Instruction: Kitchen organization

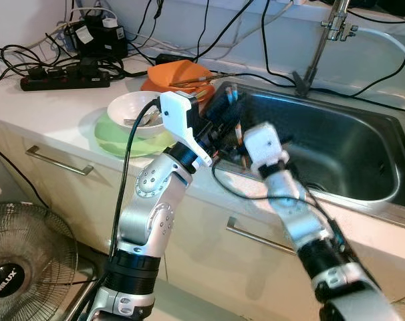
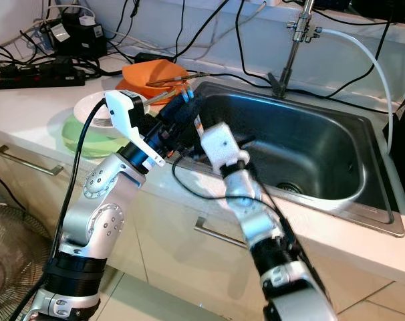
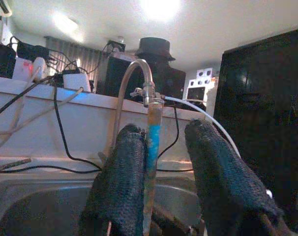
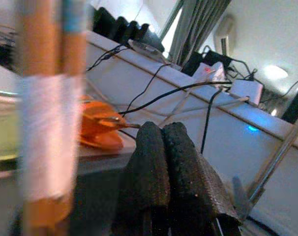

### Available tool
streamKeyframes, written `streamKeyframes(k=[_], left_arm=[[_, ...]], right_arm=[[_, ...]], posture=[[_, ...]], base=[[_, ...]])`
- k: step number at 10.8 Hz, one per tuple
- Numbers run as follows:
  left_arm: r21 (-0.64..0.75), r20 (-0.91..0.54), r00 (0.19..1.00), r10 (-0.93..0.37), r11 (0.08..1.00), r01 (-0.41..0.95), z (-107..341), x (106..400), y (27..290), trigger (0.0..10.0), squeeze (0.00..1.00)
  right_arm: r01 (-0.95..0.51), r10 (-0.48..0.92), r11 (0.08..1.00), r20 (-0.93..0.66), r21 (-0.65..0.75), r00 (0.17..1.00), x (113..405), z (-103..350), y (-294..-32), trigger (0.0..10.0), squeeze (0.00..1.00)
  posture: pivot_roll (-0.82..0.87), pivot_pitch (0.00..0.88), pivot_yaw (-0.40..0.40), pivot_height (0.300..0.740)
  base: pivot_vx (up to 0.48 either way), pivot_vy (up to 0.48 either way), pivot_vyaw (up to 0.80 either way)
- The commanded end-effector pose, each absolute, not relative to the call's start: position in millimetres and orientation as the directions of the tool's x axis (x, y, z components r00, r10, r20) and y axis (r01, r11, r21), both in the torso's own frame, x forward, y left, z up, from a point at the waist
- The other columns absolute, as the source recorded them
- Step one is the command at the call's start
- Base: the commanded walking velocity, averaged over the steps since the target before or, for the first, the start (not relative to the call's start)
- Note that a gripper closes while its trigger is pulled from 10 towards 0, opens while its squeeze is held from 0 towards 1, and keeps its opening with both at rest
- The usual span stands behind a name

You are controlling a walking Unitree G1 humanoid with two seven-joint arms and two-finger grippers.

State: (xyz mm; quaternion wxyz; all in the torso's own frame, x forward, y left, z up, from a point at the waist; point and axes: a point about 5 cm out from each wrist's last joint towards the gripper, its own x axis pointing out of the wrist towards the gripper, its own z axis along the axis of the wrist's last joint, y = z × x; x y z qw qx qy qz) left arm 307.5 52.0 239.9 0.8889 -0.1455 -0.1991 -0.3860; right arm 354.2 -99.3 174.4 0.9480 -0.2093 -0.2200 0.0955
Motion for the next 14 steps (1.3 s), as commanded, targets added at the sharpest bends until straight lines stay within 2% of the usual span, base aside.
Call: streamKeyframes(k=[1, 2, 3, 9, 12, 14], left_arm=[[-0.095, 0.468, 0.616, -0.634, 0.657, 0.748, 242, 308, 48, 10.0, 1.00], [-0.088, 0.471, 0.615, -0.632, 0.660, 0.746, 243, 307, 49, 10.0, 1.00], [-0.083, 0.470, 0.616, -0.632, 0.663, 0.744, 242, 307, 49, 10.0, 0.00], [-0.081, 0.458, 0.651, -0.605, 0.701, 0.708, 240, 311, 53, 10.0, 0.00], [-0.046, 0.460, 0.738, -0.493, 0.817, 0.575, 240, 321, 65, 10.0, 0.00], [-0.026, 0.468, 0.758, -0.454, 0.850, 0.526, 242, 324, 68, 10.0, 0.00]], right_arm=[[-0.064, 0.244, 0.901, 0.378, -0.430, 0.893, 358, 176, -106, 0.0, 0.00], [-0.040, 0.219, 0.904, 0.379, -0.426, 0.899, 364, 180, -111, 0.0, 0.00], [-0.006, 0.173, 0.916, 0.380, -0.402, 0.909, 371, 185, -119, 0.0, 0.00], [-0.025, 0.167, 0.943, 0.409, -0.331, 0.897, 375, 194, -119, 0.0, 0.00], [-0.095, 0.211, 0.956, 0.424, -0.279, 0.881, 365, 189, -107, 0.0, 0.00], [-0.120, 0.224, 0.957, 0.413, -0.264, 0.883, 361, 182, -102, 0.0, 0.00]], posture=[[0.08, 0.000, -0.022, 0.740], [0.08, 0.000, -0.023, 0.740], [0.08, 0.000, -0.023, 0.740], [0.09, 0.000, -0.023, 0.740], [0.09, 0.000, -0.023, 0.740], [0.09, 0.000, -0.025, 0.740]], base=[[0.000, 0.000, 0.00], [0.000, 0.000, 0.00], [0.000, 0.000, 0.00], [0.000, 0.000, 0.00], [0.000, 0.000, 0.00], [0.000, 0.000, 0.00]])
